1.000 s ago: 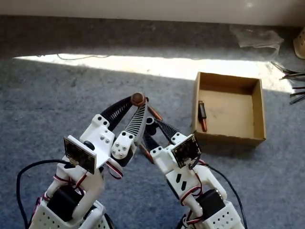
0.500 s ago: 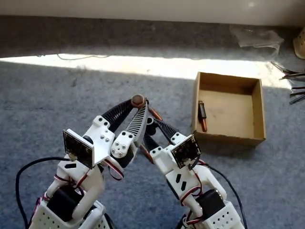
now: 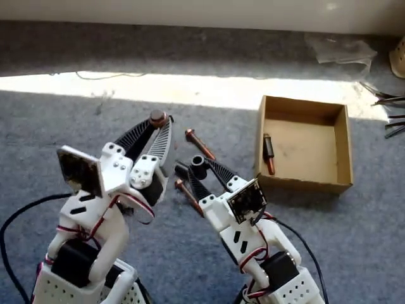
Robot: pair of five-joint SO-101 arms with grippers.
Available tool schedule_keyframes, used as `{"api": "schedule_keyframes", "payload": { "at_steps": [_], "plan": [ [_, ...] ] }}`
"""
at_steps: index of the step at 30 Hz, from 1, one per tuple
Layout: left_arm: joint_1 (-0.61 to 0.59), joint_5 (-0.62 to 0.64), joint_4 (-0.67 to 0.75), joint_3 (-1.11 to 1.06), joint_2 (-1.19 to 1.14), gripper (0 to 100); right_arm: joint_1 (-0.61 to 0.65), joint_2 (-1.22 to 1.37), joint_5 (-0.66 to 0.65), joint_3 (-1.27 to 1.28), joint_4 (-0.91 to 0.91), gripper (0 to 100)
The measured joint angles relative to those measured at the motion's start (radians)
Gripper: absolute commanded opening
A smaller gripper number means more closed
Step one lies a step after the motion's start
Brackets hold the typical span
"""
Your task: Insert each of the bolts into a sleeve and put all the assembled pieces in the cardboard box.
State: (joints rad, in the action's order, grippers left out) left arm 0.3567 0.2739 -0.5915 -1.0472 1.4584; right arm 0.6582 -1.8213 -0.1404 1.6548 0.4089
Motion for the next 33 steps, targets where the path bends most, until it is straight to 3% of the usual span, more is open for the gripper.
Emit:
{"api": "schedule_keyframes", "payload": {
  "at_steps": [6,33],
  "plan": [
    [0.002,0.000,0.000,0.041,-0.132,1,0.000,0.000,0.000,0.000,0.000,0.5],
    [0.117,0.000,0.000,0.044,-0.219,1,0.000,0.000,0.000,0.006,0.000,0.5]
  ]
}}
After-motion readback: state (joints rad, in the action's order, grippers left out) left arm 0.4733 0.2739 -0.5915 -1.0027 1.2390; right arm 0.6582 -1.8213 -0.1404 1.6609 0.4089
